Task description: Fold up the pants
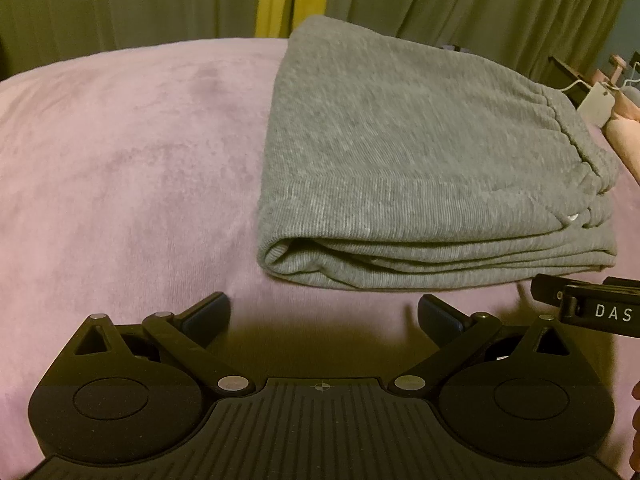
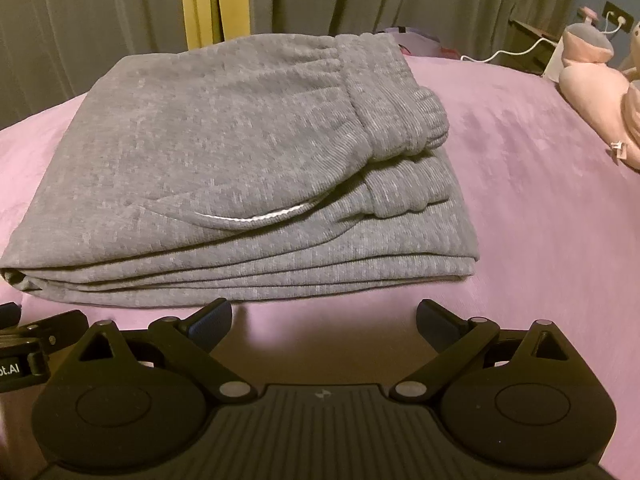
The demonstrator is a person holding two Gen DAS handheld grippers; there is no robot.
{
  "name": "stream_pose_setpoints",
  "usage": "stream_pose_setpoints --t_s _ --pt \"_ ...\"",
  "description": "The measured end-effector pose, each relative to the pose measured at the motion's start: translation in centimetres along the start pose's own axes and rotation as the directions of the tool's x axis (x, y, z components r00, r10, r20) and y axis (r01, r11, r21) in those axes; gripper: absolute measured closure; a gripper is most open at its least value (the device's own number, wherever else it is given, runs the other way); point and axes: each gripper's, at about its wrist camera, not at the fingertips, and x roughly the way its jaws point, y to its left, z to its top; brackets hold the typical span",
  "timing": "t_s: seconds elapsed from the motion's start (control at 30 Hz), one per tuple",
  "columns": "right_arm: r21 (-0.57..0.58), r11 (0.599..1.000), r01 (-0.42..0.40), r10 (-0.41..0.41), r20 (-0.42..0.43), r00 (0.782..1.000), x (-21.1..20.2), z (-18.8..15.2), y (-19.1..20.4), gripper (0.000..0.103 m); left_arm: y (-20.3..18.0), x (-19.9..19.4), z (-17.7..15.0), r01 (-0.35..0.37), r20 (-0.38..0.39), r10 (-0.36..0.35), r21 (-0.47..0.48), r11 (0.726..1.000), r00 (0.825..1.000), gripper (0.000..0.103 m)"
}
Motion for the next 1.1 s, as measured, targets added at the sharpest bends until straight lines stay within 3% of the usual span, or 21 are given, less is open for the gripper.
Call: stream_pose_setpoints --t_s 0.83,1.1 --pt "-0.041 0.999 0.017 -0.016 0.015 1.000 -0.42 0.15 0.13 0.004 0.18 0.15 0.05 0.007 -0.016 -0.007 -0.013 1.000 1.000 0.000" --pt "-0.044 0.999 0.016 -0.016 0.017 1.000 -0.58 0.08 0.17 0.004 -0.28 0.35 0.12 -0.014 -0.031 0.015 0.022 1.000 0.999 0.000"
